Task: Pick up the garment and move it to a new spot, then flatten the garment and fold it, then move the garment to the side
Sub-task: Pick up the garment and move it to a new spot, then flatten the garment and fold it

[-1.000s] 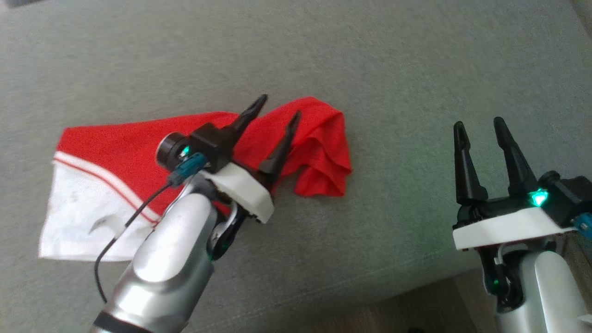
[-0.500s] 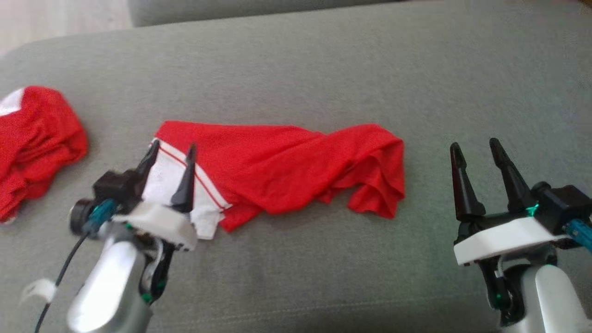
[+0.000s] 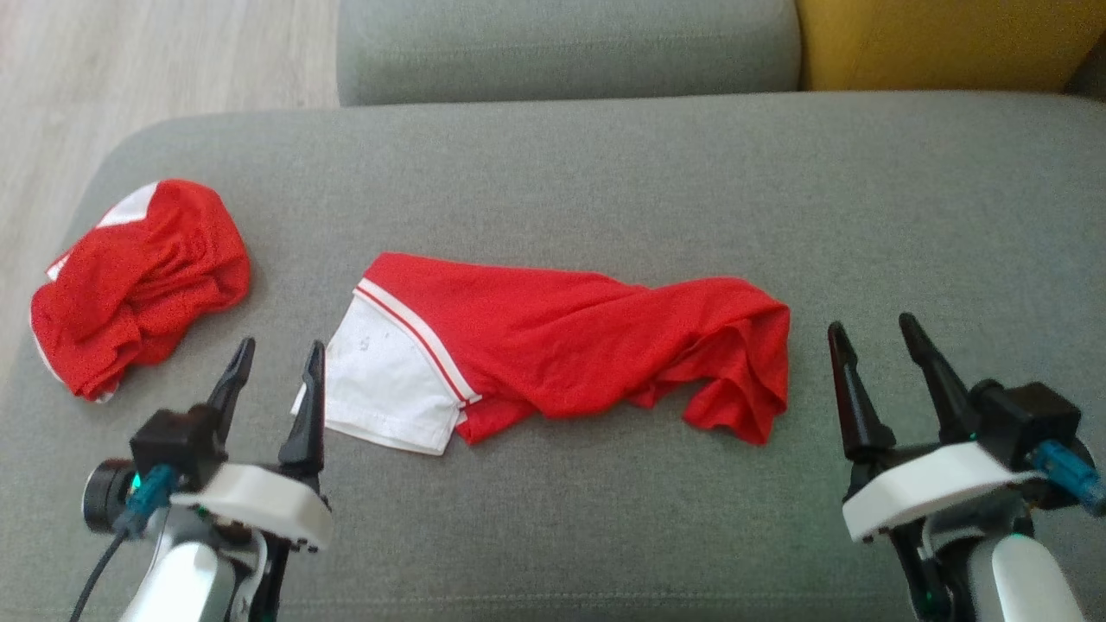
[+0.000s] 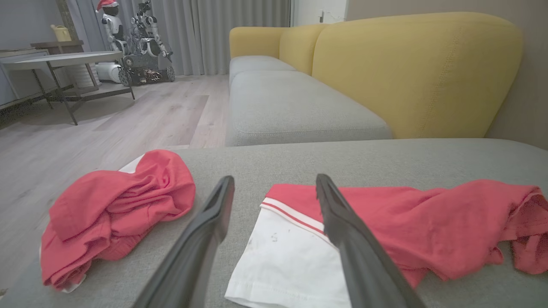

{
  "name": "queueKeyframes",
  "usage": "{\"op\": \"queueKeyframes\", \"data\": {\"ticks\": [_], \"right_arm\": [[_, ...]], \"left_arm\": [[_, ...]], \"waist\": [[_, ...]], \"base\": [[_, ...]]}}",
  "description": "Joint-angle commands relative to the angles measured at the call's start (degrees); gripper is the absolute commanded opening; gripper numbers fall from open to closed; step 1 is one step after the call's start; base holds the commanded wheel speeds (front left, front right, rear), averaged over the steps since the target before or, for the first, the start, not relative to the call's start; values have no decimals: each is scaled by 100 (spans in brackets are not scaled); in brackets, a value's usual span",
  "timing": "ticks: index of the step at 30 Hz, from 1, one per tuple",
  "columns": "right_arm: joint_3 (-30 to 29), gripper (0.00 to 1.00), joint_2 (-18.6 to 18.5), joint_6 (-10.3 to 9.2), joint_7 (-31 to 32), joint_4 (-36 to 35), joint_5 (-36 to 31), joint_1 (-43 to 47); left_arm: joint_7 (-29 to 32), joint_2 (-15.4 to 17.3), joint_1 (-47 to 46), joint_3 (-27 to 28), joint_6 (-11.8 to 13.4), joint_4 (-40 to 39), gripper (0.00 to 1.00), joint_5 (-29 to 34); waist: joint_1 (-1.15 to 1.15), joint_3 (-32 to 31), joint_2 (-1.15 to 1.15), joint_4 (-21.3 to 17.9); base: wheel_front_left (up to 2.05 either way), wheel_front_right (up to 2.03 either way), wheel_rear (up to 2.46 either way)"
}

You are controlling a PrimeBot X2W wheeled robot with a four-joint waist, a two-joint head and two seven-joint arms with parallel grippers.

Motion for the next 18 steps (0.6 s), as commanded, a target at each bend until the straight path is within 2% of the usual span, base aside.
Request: {"op": "queueKeyframes", "data": {"ticks": [1, 18], "right_arm": [[140, 100, -28, -4, 48, -204, -77, -51], [65, 100, -28, -4, 163, -318, -56, 279]], "left_arm": [[47, 212, -103, 209, 54, -305, 100, 7], [334, 367, 414, 187, 272, -916, 100, -41]], "waist": [[0, -129, 0, -6], [0, -340, 0, -82]], "base": [[0, 0, 0], [0, 0, 0]]}}
